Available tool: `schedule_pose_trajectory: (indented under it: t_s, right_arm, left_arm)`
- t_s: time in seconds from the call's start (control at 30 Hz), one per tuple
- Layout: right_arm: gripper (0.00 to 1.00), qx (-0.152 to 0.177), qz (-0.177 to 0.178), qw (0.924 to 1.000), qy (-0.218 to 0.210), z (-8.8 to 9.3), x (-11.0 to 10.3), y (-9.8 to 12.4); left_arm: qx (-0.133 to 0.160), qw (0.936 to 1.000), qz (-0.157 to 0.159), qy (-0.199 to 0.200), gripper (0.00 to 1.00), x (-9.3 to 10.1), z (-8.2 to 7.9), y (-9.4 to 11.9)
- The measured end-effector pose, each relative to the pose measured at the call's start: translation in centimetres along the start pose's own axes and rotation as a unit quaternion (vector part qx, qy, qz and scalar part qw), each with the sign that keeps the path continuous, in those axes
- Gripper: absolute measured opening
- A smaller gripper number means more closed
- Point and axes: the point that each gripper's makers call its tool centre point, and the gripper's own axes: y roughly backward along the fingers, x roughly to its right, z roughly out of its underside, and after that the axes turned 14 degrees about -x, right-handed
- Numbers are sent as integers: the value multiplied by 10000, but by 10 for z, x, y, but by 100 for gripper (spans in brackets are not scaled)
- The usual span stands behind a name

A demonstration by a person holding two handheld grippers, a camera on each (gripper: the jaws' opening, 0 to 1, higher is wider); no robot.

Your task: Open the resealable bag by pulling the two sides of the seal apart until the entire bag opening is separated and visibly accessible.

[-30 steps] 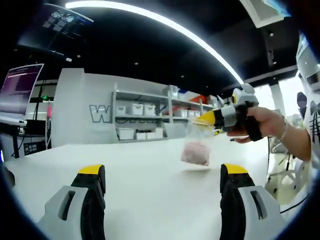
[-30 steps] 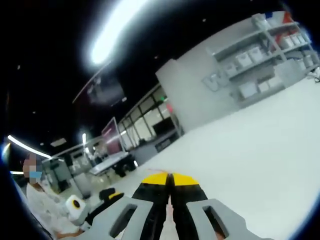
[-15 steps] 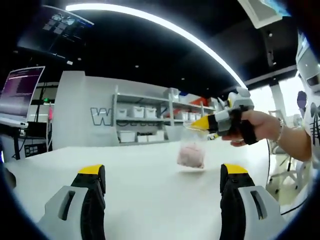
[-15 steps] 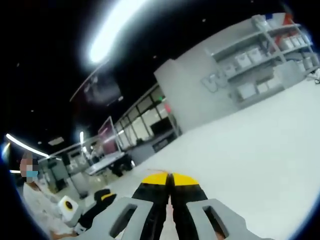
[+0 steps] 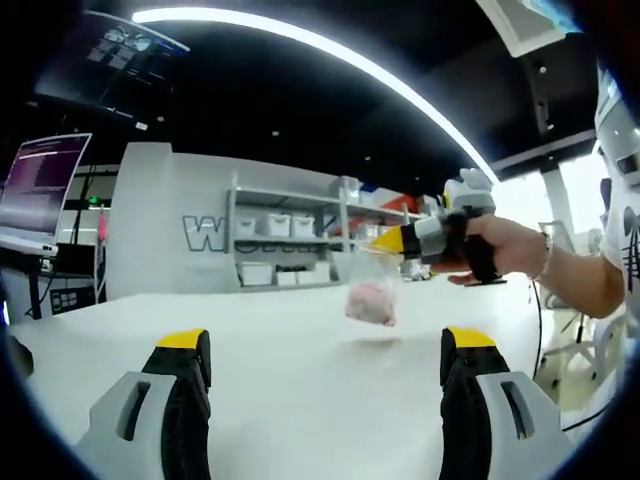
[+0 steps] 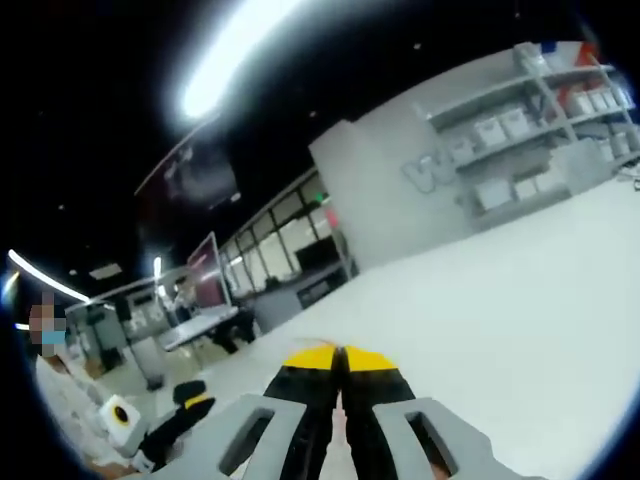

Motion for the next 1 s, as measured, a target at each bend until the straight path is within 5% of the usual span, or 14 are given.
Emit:
schedule_pose_trajectory:
  t_s: [1.0]
  right_arm:
    - [0,-54,166,9998,-64,-22,27,-40]
  left_arm:
    - [-10,10000,-62,49,94,-4,0,-2]
